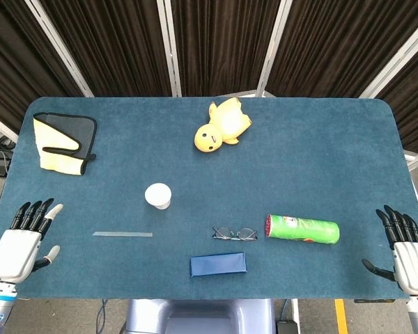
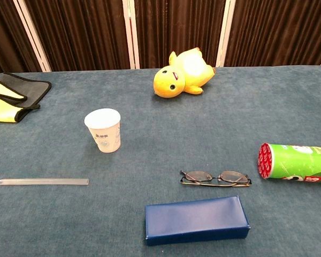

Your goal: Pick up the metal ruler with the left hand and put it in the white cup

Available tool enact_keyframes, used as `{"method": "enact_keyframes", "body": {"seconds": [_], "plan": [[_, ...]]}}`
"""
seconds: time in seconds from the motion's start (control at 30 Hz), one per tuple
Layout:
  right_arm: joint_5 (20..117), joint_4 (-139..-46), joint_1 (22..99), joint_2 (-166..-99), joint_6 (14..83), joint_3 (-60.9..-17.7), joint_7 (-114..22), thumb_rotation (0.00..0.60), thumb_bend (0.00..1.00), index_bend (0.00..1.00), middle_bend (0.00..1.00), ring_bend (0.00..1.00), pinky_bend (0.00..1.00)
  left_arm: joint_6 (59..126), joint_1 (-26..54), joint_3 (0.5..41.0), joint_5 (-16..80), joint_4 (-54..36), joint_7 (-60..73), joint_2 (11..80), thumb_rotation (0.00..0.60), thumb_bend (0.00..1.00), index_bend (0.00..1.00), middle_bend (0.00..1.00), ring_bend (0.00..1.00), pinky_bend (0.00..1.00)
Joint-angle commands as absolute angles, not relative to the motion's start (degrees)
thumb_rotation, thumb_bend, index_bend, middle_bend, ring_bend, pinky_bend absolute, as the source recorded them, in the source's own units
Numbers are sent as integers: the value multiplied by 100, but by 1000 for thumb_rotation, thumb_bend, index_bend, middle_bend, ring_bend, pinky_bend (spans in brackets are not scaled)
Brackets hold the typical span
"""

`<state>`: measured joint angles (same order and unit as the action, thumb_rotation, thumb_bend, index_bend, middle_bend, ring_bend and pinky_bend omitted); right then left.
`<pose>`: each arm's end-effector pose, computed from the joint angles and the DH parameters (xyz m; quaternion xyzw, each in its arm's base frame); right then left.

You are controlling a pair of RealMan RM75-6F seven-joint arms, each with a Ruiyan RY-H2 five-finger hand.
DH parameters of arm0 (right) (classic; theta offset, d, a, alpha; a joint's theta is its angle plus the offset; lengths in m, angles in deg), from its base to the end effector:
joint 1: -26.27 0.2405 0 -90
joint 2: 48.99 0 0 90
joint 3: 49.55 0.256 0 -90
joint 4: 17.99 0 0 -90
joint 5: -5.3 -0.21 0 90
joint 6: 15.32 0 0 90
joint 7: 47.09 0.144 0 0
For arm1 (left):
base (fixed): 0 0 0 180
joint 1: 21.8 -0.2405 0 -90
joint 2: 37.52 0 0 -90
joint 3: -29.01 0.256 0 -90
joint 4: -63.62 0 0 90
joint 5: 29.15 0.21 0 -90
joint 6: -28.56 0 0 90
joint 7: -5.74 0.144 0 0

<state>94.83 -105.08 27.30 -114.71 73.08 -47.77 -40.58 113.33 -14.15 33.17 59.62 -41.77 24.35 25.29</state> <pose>-0.3276 -0.1564 0.1601 0.5816 -0.3977 0.4068 0.5815 -0.2614 0.1636 0.1310 -0.6695 -0.3552 -0.3398 0.5569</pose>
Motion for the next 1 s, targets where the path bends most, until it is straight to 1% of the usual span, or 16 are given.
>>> {"method": "enact_keyframes", "body": {"seconds": [0.03,0.07,0.13,0.17,0.5,0.8,0.9,1.0], "plan": [[9486,-10507,2730,-11474,7308,-4779,-4058,600,74,0,0,0,0,11345,-1430,3301,5987,-4168,2444,2538,600,138,81,0,0,0],[9484,-10507,2729,-11474,7308,-4779,-4059,600,74,0,0,0,0,11347,-1435,3296,5999,-4165,2444,2542,600,63,81,0,0,0],[9484,-10505,2728,-11475,7310,-4778,-4061,600,76,0,0,0,0,11343,-1443,3285,6014,-4164,2435,2549,600,11,81,0,0,0],[9484,-10505,2728,-11475,7310,-4778,-4062,600,76,0,0,0,0,11339,-1445,3281,6014,-4164,2431,2550,600,1,81,0,0,0],[9470,-10536,2737,-11474,7293,-4770,-4110,600,75,0,0,0,0,11201,-1433,3218,5954,-4152,2436,2578,600,0,82,0,0,0],[9459,-10529,2733,-11478,7296,-4767,-4116,600,75,0,0,0,0,10761,-1252,3115,5687,-4307,2593,2737,600,0,96,0,0,0],[9467,-10515,2730,-11479,7303,-4770,-4094,600,75,0,0,0,0,10513,-1148,3076,5480,-4401,2819,2872,600,6,143,0,0,0],[9476,-10509,2726,-11482,7314,-4773,-4092,600,75,0,0,0,0,10263,-1015,3011,5227,-4414,3164,3127,600,36,251,0,0,0]]}}
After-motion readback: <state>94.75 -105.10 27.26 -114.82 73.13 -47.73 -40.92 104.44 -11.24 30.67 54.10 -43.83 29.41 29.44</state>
